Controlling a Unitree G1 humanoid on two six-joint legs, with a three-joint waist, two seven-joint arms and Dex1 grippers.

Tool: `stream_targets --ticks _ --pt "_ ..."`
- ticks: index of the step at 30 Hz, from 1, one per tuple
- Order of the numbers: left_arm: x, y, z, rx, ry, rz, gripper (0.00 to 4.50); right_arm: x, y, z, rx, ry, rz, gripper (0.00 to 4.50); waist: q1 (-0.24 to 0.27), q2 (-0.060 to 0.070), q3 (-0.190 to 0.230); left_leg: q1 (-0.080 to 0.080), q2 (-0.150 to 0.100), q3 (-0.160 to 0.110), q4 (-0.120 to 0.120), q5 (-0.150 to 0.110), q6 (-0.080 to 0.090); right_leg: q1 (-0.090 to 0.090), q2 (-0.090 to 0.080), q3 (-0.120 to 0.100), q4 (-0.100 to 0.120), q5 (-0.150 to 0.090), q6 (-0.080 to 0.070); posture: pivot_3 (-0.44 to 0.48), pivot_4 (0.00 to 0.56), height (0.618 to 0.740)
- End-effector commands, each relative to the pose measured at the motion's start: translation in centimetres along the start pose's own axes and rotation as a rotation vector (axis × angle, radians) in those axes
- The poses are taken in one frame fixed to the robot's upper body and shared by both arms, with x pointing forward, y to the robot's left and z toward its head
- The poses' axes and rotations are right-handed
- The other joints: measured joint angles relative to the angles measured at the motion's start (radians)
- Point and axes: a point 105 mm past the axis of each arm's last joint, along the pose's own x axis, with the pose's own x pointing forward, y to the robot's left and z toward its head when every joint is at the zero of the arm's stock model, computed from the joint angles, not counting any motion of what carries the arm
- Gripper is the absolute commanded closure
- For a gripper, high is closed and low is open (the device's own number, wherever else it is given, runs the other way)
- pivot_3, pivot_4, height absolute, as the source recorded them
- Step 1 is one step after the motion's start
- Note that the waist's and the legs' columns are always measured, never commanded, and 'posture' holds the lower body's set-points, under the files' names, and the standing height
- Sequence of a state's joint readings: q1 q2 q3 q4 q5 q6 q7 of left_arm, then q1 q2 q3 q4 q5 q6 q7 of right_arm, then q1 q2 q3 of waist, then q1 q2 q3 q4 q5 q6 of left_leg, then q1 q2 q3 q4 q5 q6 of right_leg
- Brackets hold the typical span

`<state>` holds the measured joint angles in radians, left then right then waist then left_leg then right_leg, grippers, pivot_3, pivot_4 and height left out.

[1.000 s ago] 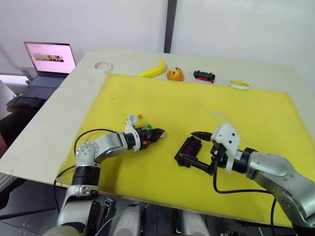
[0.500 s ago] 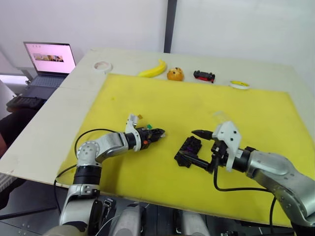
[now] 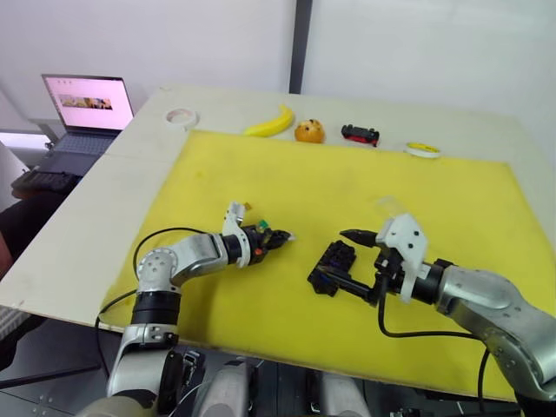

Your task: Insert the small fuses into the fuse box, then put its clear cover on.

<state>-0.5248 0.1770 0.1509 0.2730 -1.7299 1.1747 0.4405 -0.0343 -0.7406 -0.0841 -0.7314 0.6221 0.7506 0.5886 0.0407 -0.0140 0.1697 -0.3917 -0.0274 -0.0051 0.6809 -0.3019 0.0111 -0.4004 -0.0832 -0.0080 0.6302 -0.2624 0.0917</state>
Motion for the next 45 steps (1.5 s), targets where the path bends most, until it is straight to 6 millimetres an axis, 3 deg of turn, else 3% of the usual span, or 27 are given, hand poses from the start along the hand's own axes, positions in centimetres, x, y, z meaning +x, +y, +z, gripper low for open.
stream_targets --ticks 1,4,7,13,18,24,31,37,40,42,45 --pt "0.2 1.4 -0.7 -0.03 0.025 0.042 4.49 -0.4 0.1 0.8 -0.036 -0.023 -0.001 0.0 0.0 0.0 0.0 0.0 0.0 0.0 0.0 0.0 0.0 0.0 0.0 0.0 0.0 0.0 0.0 0.0 0.15 0.74" --pt "-0.2 1.0 -0.3 -0.013 0.013 0.026 4.49 -0.4 0.2 0.8 -0.038 -0.023 -0.001 0.0 -0.001 0.0 0.0 0.0 0.0 0.0 0.0 0.0 0.0 0.0 0.0 0.0 0.0 0.0 0.0 0.0 0.15 0.74" --pt "-0.9 -1.0 0.6 0.046 -0.01 -0.045 4.49 -0.4 0.1 1.1 -0.016 -0.042 -0.009 0.0 -0.002 0.0 0.0 0.0 0.0 0.0 -0.001 0.0 0.0 -0.001 0.0 0.0 0.0 0.0 0.0 0.0 0.15 0.74" --pt "-3.4 -8.7 1.3 0.308 -0.01 -0.324 4.49 0.5 0.9 3.1 0.219 -0.199 -0.008 0.0 -0.003 -0.001 0.001 -0.008 0.001 0.0 -0.001 0.002 -0.003 -0.009 0.001 0.0 0.001 0.001 -0.001 0.0 0.15 0.74" --pt "-4.6 -12.0 0.7 0.454 -0.014 -0.463 4.49 1.5 0.8 5.1 0.501 -0.371 -0.031 0.0 -0.005 0.0 0.001 -0.012 0.001 0.0 -0.001 0.005 -0.008 -0.013 0.001 0.0 0.0 0.001 -0.001 0.0 0.15 0.74" --pt "-4.1 -13.3 0.2 0.477 -0.013 -0.536 4.49 2.1 -0.4 8.0 0.839 -0.581 -0.051 0.0 -0.005 0.001 0.001 -0.015 0.001 0.0 -0.001 0.005 -0.008 -0.016 0.001 0.0 0.001 0.001 -0.001 0.0 0.15 0.74" --pt "-3.6 -13.9 0.7 0.403 -0.047 -0.592 4.49 1.8 -0.9 9.0 1.006 -0.672 -0.059 0.0 -0.01 0.001 0.001 -0.016 0.001 0.0 -0.001 0.005 -0.007 -0.017 0.003 -0.001 0.001 0.001 -0.001 0.0 0.15 0.74" --pt "-3.3 -14.1 0.4 0.369 -0.052 -0.62 4.49 1.8 -0.9 9.1 1.022 -0.674 -0.073 0.0 -0.029 0.001 0.001 -0.016 0.001 0.0 0.0 0.002 -0.001 -0.017 0.004 -0.001 0.002 0.002 0.002 0.0 0.15 0.74" --pt "-3.1 -14.2 0.6 0.352 -0.063 -0.627 4.5 1.8 -0.9 9.1 1.015 -0.67 -0.078 0.89 -0.031 0.001 0.001 -0.016 0.001 0.0 0.0 0.002 0.0 -0.017 0.004 -0.001 0.002 0.003 0.002 0.0 0.15 0.74" --pt "-3.0 -14.2 0.6 0.351 -0.06 -0.629 4.5 1.8 -1.0 9.2 1.011 -0.679 -0.08 1.85 -0.032 0.001 0.001 -0.016 0.001 0.0 0.0 0.002 0.0 -0.017 0.005 -0.001 0.003 0.003 0.002 0.0 0.15 0.74" --pt "-3.0 -13.9 0.3 0.361 -0.047 -0.629 4.5 1.7 -1.1 9.4 1.006 -0.688 -0.079 1.85 -0.032 0.001 0.001 -0.016 0.002 0.0 0.0 0.002 0.0 -0.017 0.005 -0.001 0.003 0.003 0.002 0.0 0.15 0.74"
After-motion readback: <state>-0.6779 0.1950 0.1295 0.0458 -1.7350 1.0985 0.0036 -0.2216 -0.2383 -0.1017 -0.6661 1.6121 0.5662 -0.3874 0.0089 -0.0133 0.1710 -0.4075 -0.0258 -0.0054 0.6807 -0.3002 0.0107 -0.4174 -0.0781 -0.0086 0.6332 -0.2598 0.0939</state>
